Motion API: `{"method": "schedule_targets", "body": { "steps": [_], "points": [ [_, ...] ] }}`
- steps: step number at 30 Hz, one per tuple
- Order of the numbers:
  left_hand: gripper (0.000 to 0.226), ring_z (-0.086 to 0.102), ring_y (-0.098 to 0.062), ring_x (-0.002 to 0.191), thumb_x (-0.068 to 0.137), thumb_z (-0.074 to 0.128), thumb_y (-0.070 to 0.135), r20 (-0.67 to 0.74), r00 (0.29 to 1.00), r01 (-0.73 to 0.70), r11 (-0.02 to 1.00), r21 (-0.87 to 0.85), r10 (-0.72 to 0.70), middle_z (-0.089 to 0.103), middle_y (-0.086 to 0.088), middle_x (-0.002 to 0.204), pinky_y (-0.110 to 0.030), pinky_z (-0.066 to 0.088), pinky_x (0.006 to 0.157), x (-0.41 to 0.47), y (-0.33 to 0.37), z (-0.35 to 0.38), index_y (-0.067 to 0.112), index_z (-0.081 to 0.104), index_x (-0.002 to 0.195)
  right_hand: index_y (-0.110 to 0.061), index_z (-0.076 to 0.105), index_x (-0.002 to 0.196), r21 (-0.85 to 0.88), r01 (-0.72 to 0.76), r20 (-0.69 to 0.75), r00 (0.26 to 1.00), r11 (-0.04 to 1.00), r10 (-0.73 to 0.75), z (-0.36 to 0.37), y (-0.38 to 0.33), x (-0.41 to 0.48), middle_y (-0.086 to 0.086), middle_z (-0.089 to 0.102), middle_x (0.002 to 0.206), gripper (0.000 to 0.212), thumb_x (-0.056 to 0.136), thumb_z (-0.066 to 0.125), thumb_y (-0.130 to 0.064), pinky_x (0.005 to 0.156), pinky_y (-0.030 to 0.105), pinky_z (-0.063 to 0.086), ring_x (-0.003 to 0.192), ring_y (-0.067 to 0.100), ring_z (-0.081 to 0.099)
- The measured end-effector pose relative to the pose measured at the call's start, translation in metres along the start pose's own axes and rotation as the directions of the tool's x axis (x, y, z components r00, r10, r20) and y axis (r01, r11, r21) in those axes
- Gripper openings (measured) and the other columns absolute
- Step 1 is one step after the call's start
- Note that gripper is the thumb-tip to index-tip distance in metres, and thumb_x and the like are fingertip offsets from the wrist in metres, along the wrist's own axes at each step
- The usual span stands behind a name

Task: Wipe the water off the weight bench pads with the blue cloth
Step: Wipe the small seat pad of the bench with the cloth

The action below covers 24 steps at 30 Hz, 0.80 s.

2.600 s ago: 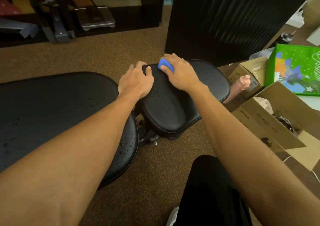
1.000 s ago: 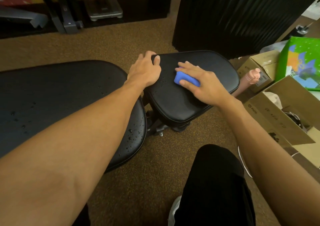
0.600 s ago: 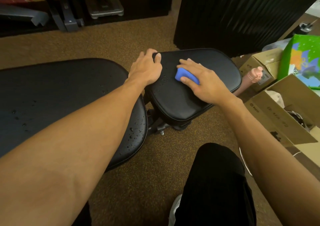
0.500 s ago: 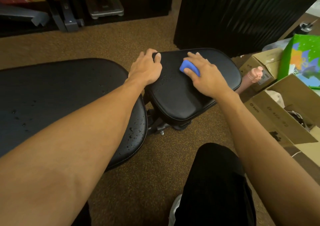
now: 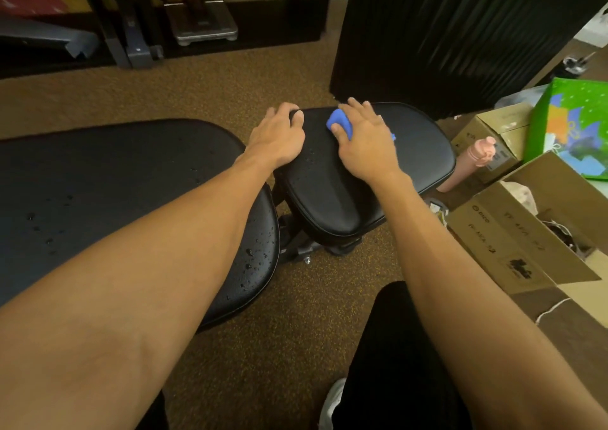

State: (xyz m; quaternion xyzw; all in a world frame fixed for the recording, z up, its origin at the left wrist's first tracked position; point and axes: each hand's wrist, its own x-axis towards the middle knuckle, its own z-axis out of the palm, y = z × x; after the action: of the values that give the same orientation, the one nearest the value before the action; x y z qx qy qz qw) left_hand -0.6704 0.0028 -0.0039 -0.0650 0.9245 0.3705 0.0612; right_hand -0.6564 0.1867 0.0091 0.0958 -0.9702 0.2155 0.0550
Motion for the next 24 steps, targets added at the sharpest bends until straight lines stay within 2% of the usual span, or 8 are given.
{"method": "schedule_targets", "body": {
  "steps": [4, 6, 10, 14, 18, 20, 24],
  "points": [
    [0.045, 0.043, -0.032, 0.147, 0.116, 0.031, 0.041, 0.026, 1.000, 0.006, 1.000, -0.017, -0.006, 0.042, -0.006, 0.161, -0.043, 0.031, 0.118, -0.002, 0.001, -0.004, 0.032, 0.045, 0.158, -0.024, 0.045, 0.159, 0.048, 0.160, 0.138, 0.977, 0.986, -0.165, -0.006, 0.002, -0.015, -0.004, 0.036, 0.169, 0.052, 0.109, 0.050, -0.040, 0.129, 0.037, 0.013, 0.160, 0.017, 0.021],
    [0.045, 0.040, -0.030, 0.149, 0.116, 0.033, 0.039, 0.049, 0.999, 0.010, 0.999, -0.039, -0.008, 0.041, -0.006, 0.162, -0.042, 0.030, 0.120, -0.004, 0.001, -0.008, 0.032, 0.044, 0.160, -0.026, 0.045, 0.158, 0.058, 0.124, 0.147, 0.980, 0.991, -0.131, -0.012, 0.013, -0.016, -0.005, 0.036, 0.169, 0.051, 0.109, 0.050, -0.042, 0.128, 0.036, 0.011, 0.160, 0.015, 0.021],
    [0.048, 0.039, -0.029, 0.152, 0.117, 0.037, 0.035, 0.095, 0.996, 0.000, 1.000, -0.031, 0.003, 0.041, -0.008, 0.166, -0.042, 0.033, 0.120, -0.012, 0.002, -0.023, 0.031, 0.038, 0.165, -0.017, 0.043, 0.159, -0.009, -0.025, 0.060, 0.998, 1.000, 0.025, -0.004, 0.004, 0.009, 0.005, 0.032, 0.171, 0.053, 0.111, 0.045, -0.039, 0.129, 0.047, 0.014, 0.161, 0.029, 0.019],
    [0.052, 0.050, -0.035, 0.144, 0.114, 0.044, 0.042, 0.090, 0.996, -0.041, 0.981, 0.188, 0.025, 0.048, -0.013, 0.161, -0.049, 0.044, 0.117, -0.023, 0.000, -0.042, 0.034, 0.037, 0.165, -0.015, 0.040, 0.160, 0.009, 0.033, 0.090, 0.995, 0.999, -0.034, 0.005, -0.019, 0.025, 0.007, 0.032, 0.170, 0.053, 0.112, 0.045, -0.036, 0.129, 0.048, 0.014, 0.161, 0.030, 0.019],
    [0.053, 0.052, -0.035, 0.140, 0.114, 0.040, 0.053, 0.061, 0.995, -0.096, 0.932, 0.350, 0.080, 0.061, -0.009, 0.150, -0.047, 0.039, 0.115, -0.034, -0.012, -0.059, 0.029, 0.047, 0.160, -0.021, 0.044, 0.159, 0.099, 0.156, 0.167, 0.971, 0.983, -0.170, 0.000, -0.011, 0.002, -0.001, 0.035, 0.169, 0.051, 0.111, 0.050, -0.036, 0.131, 0.043, 0.011, 0.161, 0.020, 0.019],
    [0.056, 0.055, -0.037, 0.138, 0.114, 0.034, 0.057, 0.049, 0.995, -0.094, 0.916, 0.390, 0.081, 0.065, -0.009, 0.146, -0.046, 0.037, 0.114, -0.038, -0.017, -0.060, 0.025, 0.054, 0.156, -0.023, 0.046, 0.158, 0.108, 0.128, 0.135, 0.981, 0.986, -0.142, -0.002, 0.003, -0.004, -0.002, 0.036, 0.169, 0.050, 0.110, 0.050, -0.037, 0.130, 0.042, 0.011, 0.160, 0.019, 0.021],
    [0.050, 0.062, -0.038, 0.124, 0.115, 0.031, 0.048, 0.005, 0.992, -0.117, 0.915, 0.386, 0.125, 0.073, -0.012, 0.127, -0.047, 0.037, 0.110, -0.036, -0.021, -0.052, 0.021, 0.064, 0.140, -0.016, 0.046, 0.157, 0.047, -0.041, 0.027, 0.999, 0.998, 0.040, 0.001, 0.002, 0.022, 0.007, 0.035, 0.169, 0.051, 0.111, 0.048, -0.036, 0.129, 0.050, 0.014, 0.160, 0.031, 0.021]
  ]
}}
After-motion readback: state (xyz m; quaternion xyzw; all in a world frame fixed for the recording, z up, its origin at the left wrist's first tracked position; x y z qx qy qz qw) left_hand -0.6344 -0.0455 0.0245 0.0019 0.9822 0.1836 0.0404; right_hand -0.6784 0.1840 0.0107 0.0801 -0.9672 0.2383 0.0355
